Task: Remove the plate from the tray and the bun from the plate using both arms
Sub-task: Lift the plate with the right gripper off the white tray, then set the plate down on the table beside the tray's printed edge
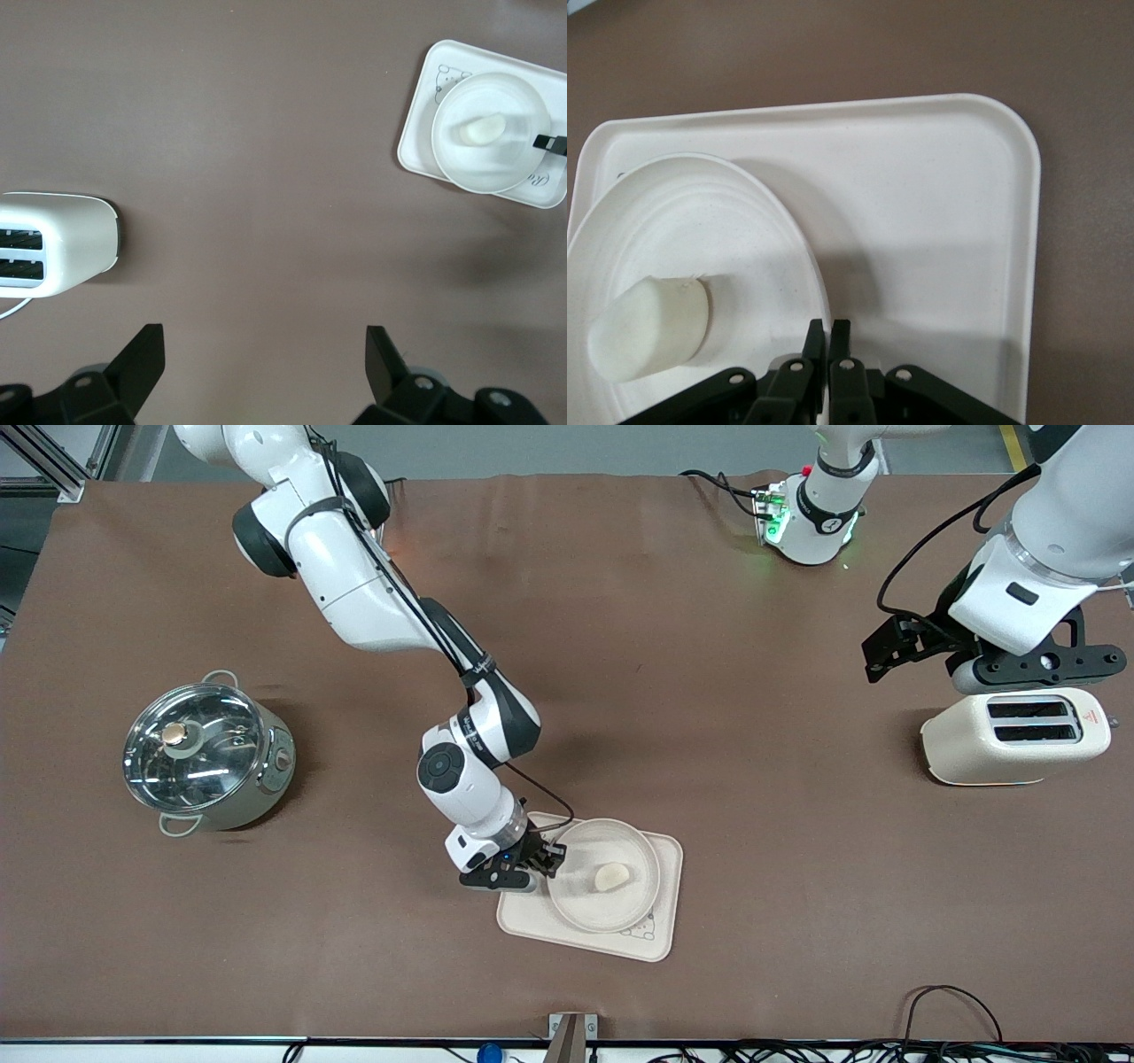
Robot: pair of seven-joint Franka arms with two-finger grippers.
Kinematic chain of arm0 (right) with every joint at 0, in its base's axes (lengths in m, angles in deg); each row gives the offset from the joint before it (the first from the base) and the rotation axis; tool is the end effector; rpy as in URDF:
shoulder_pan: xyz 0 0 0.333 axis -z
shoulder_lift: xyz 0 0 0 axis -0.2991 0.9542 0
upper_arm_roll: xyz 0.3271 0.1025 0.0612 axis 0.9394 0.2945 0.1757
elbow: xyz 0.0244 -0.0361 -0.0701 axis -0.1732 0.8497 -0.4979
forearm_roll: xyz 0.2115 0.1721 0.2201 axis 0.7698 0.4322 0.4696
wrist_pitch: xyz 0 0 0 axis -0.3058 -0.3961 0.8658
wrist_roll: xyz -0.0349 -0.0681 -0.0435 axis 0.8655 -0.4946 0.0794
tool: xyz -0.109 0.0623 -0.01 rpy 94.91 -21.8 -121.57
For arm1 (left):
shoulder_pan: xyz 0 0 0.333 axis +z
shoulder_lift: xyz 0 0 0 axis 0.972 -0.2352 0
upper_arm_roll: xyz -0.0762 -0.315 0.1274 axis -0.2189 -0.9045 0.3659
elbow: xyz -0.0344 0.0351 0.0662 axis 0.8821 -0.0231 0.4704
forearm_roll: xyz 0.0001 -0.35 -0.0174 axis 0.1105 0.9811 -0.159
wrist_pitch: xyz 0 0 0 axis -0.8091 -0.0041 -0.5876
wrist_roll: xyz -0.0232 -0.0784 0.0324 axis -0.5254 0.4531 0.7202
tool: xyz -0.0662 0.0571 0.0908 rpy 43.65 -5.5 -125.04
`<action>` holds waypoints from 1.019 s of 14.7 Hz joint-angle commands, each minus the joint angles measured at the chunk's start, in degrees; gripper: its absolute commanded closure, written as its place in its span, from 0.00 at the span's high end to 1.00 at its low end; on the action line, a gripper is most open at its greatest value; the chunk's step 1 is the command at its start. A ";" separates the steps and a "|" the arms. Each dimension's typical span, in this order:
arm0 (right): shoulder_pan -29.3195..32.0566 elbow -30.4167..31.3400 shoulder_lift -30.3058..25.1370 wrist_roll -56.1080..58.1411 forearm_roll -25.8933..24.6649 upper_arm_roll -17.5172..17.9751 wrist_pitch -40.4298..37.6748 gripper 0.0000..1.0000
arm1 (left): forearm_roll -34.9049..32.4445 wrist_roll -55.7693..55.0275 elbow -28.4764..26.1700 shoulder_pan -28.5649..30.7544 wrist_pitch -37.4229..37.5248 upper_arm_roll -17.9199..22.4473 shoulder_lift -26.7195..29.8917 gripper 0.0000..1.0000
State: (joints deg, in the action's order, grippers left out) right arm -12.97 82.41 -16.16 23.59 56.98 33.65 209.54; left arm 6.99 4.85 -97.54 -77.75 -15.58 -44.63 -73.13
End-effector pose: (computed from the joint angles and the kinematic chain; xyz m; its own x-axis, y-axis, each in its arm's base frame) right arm 0.6829 0.4288 0.2060 0.9623 -0.1505 0.2264 -0.0553 -0.9237 -0.3790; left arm 0.5212 -0.1364 0.6457 0.9973 0.0662 0.0314 0.0659 -0.9978 0.0120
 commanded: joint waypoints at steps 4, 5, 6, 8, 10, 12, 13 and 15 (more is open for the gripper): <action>3.90 14.27 -11.15 7.42 1.29 3.31 -0.15 0.00 | -0.94 0.69 0.01 0.13 0.68 -0.24 0.55 1.00; 7.14 14.79 -12.21 7.69 1.29 6.55 -0.59 0.00 | -0.94 0.69 0.01 0.13 0.68 -0.24 0.55 1.00; 10.39 16.10 -13.35 7.87 1.20 10.32 -1.21 0.00 | -0.94 0.69 0.01 0.13 0.68 -0.24 0.55 1.00; 13.92 23.37 -18.69 9.61 1.20 14.21 -1.30 0.00 | -0.94 0.77 0.01 0.13 0.68 -0.24 0.55 1.00; 14.64 31.64 -24.67 11.20 1.20 14.67 -0.86 0.00 | -0.94 0.69 0.01 0.13 0.68 -0.24 0.55 1.00; 14.73 39.20 -29.86 11.73 1.20 15.19 -0.69 0.00 | -0.94 0.69 0.01 0.13 0.68 -0.24 0.55 1.00; 14.55 42.36 -31.71 11.65 1.20 16.06 -0.08 0.00 | -0.86 0.69 0.01 0.13 0.68 -0.24 0.55 1.00; 14.46 50.70 -33.92 11.38 1.29 17.82 7.70 0.00 | -0.94 0.69 0.01 0.13 0.68 -0.33 0.55 1.00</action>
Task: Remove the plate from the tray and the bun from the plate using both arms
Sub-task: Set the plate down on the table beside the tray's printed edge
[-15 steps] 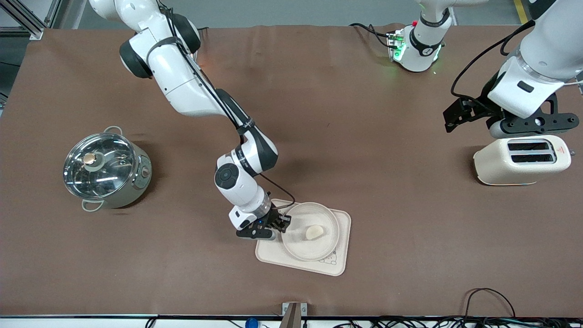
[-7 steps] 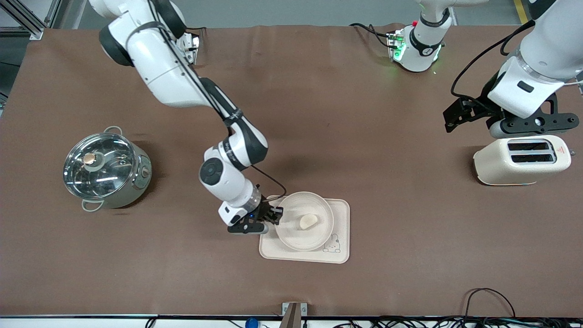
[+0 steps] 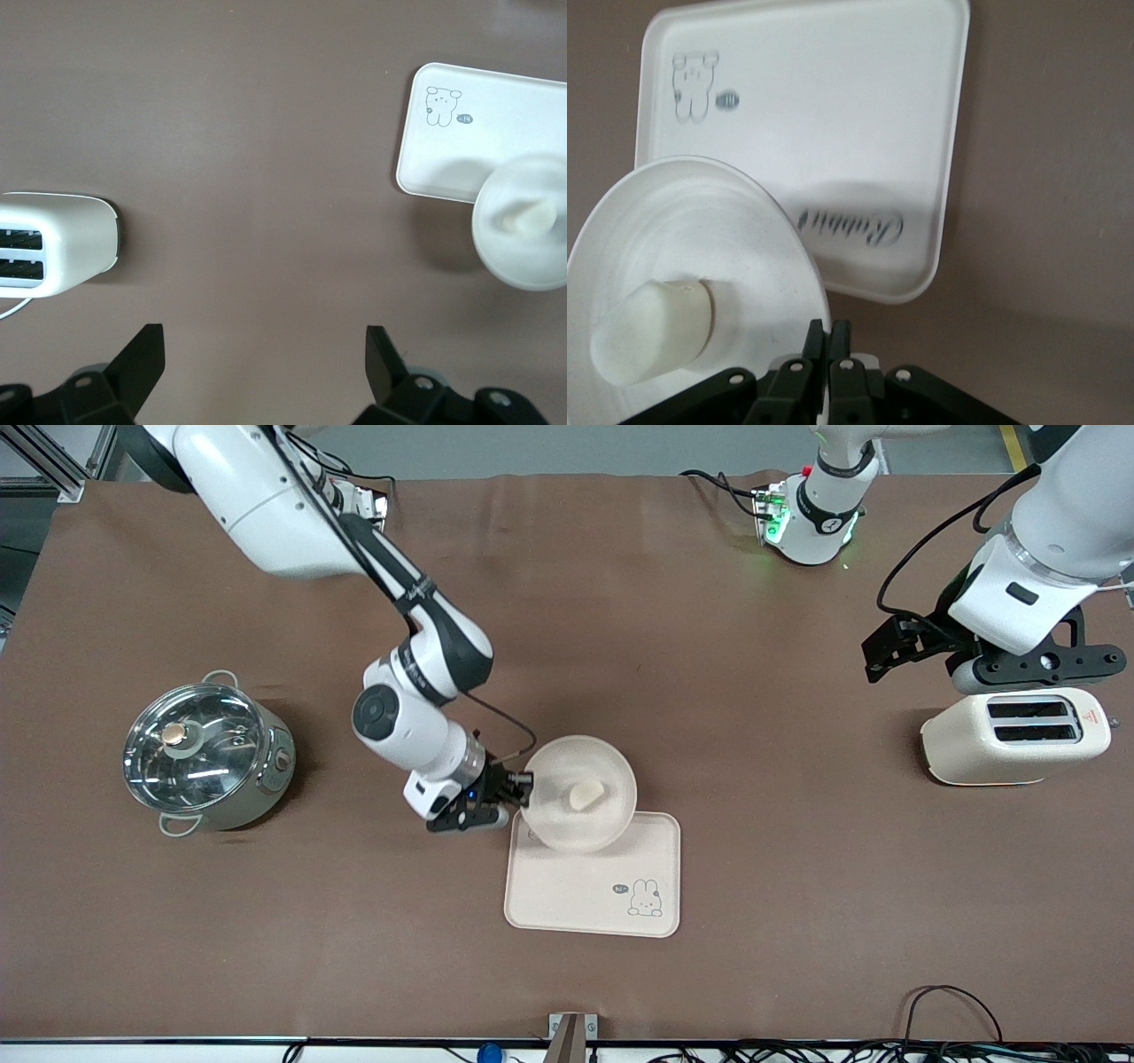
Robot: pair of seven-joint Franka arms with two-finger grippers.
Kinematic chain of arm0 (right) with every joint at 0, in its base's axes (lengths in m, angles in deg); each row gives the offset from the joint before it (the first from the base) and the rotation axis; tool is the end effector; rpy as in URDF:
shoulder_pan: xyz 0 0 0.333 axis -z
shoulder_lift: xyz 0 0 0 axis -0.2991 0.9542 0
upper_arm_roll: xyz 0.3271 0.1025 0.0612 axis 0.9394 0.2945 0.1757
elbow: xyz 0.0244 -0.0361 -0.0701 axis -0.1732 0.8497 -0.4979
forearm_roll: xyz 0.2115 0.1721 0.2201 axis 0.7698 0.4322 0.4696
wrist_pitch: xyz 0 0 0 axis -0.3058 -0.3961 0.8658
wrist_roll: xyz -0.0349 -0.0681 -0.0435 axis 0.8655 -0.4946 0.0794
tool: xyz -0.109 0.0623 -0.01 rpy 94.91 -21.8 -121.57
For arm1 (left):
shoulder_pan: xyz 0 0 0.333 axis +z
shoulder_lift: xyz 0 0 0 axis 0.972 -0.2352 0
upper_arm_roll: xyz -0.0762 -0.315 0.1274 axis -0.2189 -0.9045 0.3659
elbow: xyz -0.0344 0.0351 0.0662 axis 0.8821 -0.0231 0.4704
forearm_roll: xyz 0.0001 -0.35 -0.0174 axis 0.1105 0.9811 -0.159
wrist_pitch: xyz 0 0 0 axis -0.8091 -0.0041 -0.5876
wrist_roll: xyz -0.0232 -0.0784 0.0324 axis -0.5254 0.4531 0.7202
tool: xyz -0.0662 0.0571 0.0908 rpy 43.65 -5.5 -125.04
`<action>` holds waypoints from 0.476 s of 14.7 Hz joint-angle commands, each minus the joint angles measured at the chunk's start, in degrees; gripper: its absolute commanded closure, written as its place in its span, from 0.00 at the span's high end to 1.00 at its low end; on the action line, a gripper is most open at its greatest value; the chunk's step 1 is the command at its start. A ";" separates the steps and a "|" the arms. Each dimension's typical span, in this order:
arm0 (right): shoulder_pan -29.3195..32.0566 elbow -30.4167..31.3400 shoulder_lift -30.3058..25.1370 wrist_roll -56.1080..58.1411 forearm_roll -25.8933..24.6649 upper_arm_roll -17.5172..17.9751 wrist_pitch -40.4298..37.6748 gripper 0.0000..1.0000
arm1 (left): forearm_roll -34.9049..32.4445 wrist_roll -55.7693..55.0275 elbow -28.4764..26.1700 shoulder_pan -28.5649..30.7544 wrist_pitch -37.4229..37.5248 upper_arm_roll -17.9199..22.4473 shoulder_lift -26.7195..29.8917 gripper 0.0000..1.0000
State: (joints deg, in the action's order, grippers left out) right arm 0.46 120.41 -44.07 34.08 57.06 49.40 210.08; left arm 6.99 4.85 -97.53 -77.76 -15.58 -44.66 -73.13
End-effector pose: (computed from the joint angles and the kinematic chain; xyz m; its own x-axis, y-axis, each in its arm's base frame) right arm 0.5768 0.3725 0.3017 0.9939 0.0384 0.1034 0.0761 -0.9171 -0.3914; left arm 0.5211 -0.1367 0.6458 0.9974 0.0655 0.0316 0.0652 -0.9978 0.0121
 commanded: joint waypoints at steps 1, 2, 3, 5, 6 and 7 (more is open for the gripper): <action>1.04 15.71 -6.01 0.72 1.20 3.04 12.09 0.00 | -0.94 0.69 0.00 0.13 0.68 -0.21 0.55 1.00; 0.87 16.87 -5.66 0.28 1.20 3.66 15.62 0.00 | -0.94 0.69 0.00 0.13 0.68 -0.21 0.55 1.00; -0.18 17.23 -5.14 -0.07 1.20 3.75 17.92 0.00 | -0.94 0.69 0.00 0.13 0.68 -0.29 0.55 1.00; -2.21 17.76 -2.42 -1.91 1.20 3.66 23.54 0.00 | -0.85 0.60 0.00 0.13 0.68 -0.38 0.55 1.00; -2.56 17.67 -0.75 -2.01 1.20 3.66 25.65 0.00 | -0.85 0.69 0.00 0.13 0.68 -0.38 0.55 1.00; -3.08 17.67 0.04 -2.01 1.20 3.66 26.72 0.00 | -0.85 0.60 0.00 0.13 0.68 -0.38 0.55 1.00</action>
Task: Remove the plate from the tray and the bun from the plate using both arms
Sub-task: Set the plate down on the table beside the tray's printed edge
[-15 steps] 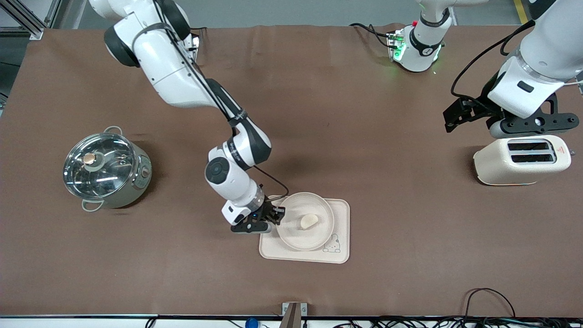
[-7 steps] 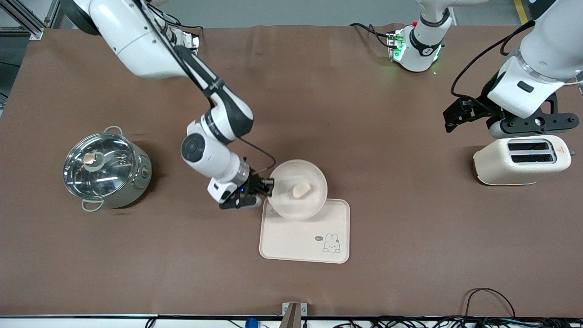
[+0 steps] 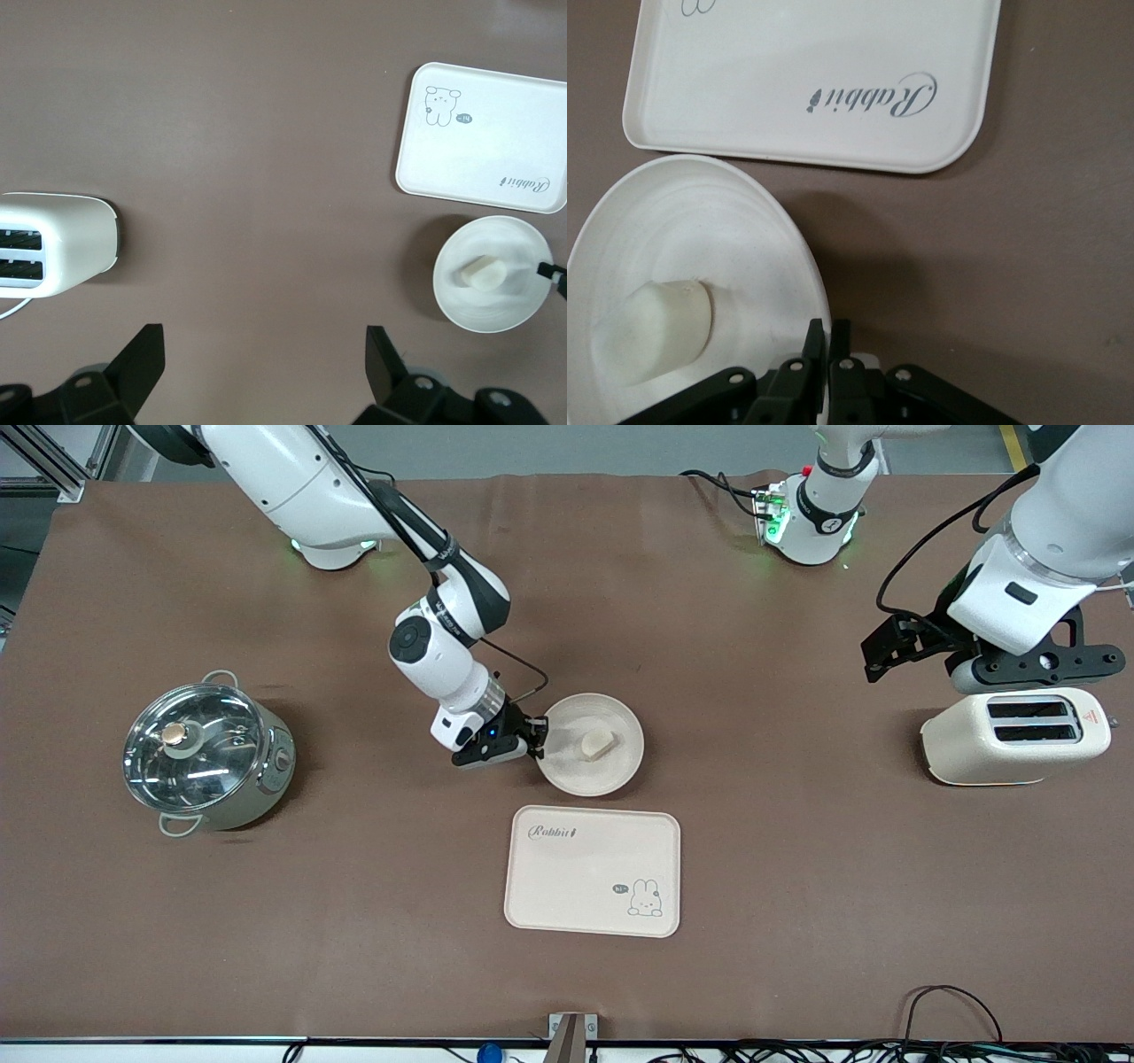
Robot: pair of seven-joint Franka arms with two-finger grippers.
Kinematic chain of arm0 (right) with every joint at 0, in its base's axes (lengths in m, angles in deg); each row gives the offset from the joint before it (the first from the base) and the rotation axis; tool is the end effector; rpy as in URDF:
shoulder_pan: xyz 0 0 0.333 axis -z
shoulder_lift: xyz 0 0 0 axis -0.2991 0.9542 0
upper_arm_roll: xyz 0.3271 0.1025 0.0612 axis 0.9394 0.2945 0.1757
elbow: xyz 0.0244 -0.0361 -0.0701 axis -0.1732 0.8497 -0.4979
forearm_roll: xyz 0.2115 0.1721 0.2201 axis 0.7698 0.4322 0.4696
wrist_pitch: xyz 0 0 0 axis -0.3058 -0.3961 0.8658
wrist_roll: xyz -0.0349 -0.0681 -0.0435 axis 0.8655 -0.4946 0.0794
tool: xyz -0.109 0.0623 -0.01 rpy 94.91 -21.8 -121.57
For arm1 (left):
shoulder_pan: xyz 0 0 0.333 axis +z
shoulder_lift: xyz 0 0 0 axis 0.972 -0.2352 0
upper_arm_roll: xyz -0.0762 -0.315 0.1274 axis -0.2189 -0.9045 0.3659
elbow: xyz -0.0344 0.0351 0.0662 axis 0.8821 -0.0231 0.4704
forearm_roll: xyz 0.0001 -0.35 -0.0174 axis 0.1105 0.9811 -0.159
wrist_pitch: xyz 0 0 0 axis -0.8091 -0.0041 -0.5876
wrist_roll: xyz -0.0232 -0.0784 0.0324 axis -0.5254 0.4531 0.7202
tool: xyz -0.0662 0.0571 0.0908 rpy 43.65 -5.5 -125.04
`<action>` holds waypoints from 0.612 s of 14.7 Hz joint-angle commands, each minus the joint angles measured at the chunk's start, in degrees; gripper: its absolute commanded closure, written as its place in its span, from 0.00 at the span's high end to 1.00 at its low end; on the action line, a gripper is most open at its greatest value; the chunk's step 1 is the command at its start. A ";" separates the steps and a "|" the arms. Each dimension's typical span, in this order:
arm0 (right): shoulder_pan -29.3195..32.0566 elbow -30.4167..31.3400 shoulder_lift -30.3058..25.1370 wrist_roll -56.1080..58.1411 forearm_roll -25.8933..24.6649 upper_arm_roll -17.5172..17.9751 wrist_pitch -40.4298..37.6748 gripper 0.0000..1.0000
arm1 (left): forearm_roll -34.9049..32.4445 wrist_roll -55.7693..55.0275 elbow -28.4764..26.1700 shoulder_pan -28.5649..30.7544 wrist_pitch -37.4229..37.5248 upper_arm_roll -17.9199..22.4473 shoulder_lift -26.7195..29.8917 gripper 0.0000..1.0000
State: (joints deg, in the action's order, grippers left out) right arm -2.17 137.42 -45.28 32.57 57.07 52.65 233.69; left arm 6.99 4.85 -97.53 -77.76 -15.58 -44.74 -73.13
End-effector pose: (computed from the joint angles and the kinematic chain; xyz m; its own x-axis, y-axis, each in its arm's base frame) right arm 0.4971 0.3933 0.2518 0.9758 0.0242 0.2172 0.1146 -0.9029 -0.4143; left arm 0.5209 -0.1374 0.6458 0.9974 0.0641 0.0316 0.0638 -0.9979 0.0122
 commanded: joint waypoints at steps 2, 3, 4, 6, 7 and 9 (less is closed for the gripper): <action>-1.51 0.66 2.40 -0.41 1.20 0.41 5.56 0.00 | -0.94 0.69 0.00 0.14 0.68 -0.31 0.46 1.00; -1.78 0.66 2.76 -0.41 1.20 0.41 5.83 0.00 | -0.94 0.69 0.00 0.14 0.68 -0.31 0.46 1.00; -1.78 0.66 2.85 -0.41 1.20 0.41 5.84 0.00 | -0.94 0.60 0.00 0.14 0.68 -0.31 0.46 1.00; -1.78 0.58 3.11 -1.63 1.20 0.32 5.66 0.11 | -0.94 0.60 0.00 0.05 0.68 -0.31 0.46 1.00; -1.78 0.58 3.37 -1.73 1.20 0.32 5.66 0.15 | -0.94 0.60 0.00 0.05 0.68 -0.31 0.46 1.00; -1.35 0.05 3.20 -2.60 1.20 0.41 5.40 0.60 | -0.94 0.69 0.00 0.14 0.68 -0.31 0.46 1.00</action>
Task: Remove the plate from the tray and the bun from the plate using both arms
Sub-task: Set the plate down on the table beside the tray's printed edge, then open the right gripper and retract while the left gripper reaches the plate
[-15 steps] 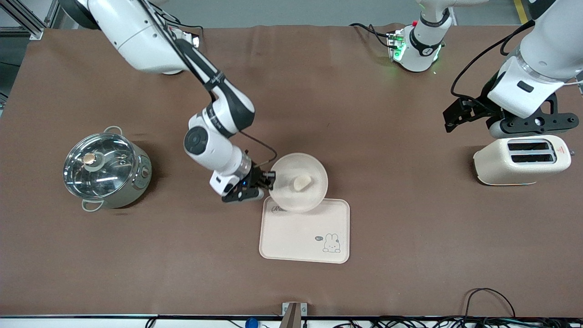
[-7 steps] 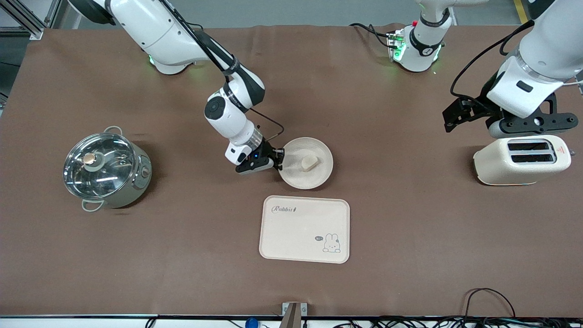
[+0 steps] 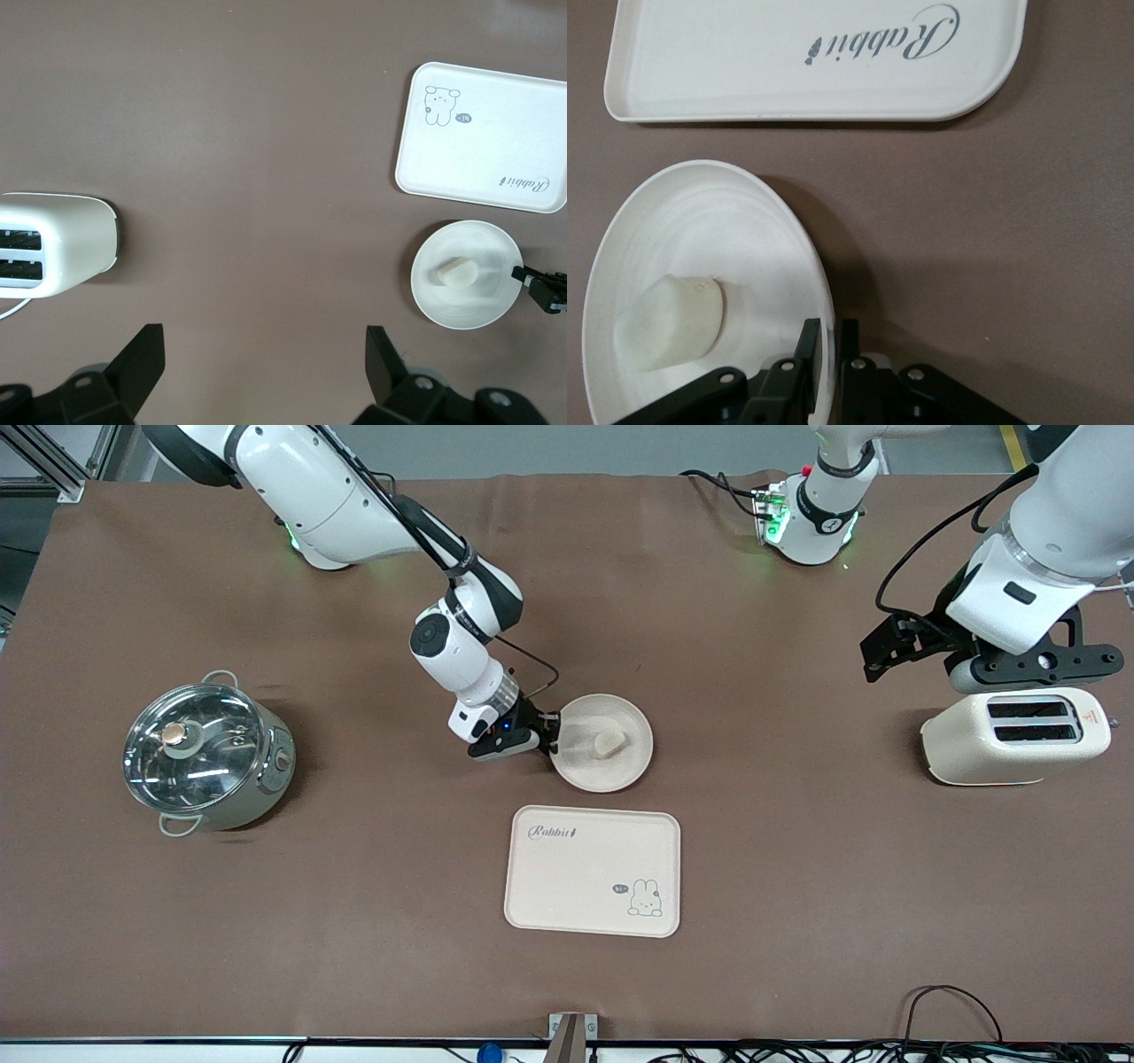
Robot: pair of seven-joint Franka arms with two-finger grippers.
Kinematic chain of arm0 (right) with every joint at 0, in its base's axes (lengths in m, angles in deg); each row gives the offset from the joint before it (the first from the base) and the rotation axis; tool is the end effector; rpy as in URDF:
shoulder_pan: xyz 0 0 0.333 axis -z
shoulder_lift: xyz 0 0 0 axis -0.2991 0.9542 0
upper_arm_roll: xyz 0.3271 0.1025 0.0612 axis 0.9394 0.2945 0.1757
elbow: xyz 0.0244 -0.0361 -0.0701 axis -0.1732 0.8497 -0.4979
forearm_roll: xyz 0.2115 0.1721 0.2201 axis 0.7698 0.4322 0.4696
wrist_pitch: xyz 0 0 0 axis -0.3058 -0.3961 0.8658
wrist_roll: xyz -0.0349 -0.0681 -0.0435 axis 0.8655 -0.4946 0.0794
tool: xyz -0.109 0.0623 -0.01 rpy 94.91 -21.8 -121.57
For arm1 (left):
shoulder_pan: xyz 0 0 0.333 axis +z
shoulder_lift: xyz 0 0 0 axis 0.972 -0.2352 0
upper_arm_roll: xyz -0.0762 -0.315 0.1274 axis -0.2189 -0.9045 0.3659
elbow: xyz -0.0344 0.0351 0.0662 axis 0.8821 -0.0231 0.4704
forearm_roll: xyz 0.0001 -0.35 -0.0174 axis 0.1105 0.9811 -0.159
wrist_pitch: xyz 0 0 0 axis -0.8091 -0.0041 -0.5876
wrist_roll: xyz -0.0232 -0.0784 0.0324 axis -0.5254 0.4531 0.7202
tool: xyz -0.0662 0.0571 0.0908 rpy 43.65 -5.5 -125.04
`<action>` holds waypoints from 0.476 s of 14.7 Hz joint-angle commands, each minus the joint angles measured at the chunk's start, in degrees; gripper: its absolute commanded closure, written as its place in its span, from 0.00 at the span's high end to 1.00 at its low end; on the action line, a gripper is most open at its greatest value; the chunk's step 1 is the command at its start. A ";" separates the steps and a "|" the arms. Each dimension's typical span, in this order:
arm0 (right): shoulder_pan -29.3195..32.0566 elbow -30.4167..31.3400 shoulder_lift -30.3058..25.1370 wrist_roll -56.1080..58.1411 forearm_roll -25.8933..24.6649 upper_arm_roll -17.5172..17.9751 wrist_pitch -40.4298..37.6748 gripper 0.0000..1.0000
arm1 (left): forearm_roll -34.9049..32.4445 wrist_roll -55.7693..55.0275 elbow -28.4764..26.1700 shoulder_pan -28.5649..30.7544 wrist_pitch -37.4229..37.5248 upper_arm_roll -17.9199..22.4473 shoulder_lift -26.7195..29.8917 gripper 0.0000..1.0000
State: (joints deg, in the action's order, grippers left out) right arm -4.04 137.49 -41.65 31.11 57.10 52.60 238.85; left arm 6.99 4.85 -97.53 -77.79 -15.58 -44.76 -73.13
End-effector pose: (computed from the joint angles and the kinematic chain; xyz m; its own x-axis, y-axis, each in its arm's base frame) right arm 0.4868 0.4068 0.2241 0.9751 0.0004 0.2218 0.0987 -0.8964 -0.4321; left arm 0.5208 -0.1378 0.6458 0.9975 0.0633 0.0316 0.0629 -0.9979 0.0122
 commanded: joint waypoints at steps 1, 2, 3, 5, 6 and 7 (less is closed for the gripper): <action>0.88 0.15 -0.87 -3.76 1.17 0.55 -0.02 0.78 | -0.94 0.69 0.00 0.24 0.68 -0.28 0.46 1.00; 0.97 0.06 -2.09 -6.83 1.17 0.64 -1.24 0.98 | -0.94 0.69 0.00 0.25 0.68 -0.19 0.46 1.00; 1.06 -0.03 -4.98 -9.30 1.17 0.64 -3.95 1.00 | -0.94 0.69 0.00 0.25 0.68 -0.19 0.46 1.00; 3.15 -0.46 -10.08 -10.47 1.17 0.46 -12.62 1.00 | -0.94 0.77 0.00 0.24 0.68 -0.19 0.46 1.00; 5.17 -2.03 -12.71 -10.47 1.17 0.46 -19.64 1.00 | -0.94 0.69 0.00 0.25 0.68 -0.28 0.55 1.00; 6.84 -4.31 -15.18 -10.29 1.08 0.37 -27.71 1.00 | -0.94 0.69 -0.08 0.16 0.77 -0.28 0.55 1.00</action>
State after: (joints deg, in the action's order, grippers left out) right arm -1.41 134.01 -49.44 21.39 57.21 52.45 223.50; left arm 6.99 4.85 -97.54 -77.76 -15.58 -44.76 -73.13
